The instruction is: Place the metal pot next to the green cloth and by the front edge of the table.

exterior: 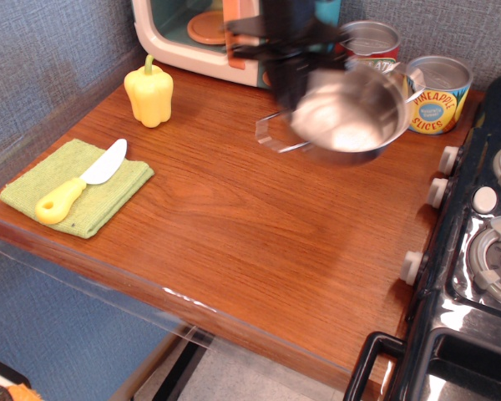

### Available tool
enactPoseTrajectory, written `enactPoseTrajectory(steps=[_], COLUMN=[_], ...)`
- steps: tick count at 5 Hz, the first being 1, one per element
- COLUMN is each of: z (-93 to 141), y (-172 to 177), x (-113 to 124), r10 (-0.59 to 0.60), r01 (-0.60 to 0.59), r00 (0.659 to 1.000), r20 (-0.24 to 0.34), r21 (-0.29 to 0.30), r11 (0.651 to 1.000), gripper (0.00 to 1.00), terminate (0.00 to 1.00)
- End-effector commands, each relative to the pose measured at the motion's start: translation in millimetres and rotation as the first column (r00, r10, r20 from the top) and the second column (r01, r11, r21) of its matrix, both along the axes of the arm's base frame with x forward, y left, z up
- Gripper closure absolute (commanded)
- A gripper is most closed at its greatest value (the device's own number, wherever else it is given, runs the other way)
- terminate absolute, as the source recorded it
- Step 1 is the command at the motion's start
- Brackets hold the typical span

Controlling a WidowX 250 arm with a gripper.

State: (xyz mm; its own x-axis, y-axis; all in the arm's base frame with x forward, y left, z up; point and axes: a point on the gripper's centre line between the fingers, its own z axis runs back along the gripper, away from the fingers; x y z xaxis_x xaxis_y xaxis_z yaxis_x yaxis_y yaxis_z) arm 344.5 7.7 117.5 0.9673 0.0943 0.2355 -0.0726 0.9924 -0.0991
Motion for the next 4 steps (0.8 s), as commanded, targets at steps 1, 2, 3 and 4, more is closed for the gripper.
enactPoseTrajectory(steps=[1, 2, 3, 4], z=[-16, -34, -47, -57], y=[52, 79, 95, 107], x=[-52, -66, -76, -93], r10=[0.031, 0.064, 0.074, 0.081], r01=[-0.021, -0.044, -0.04, -0.034], r00=[0.996, 0.991, 0.985, 0.978], r20=[-0.082, -0.121, -0.157, -0.191], r21=[0.115, 0.164, 0.208, 0.236], r11=[0.993, 0.985, 0.977, 0.971], gripper=[1.0, 1.0, 1.0, 1.0], terminate=[0.0, 0.0, 0.0, 0.0])
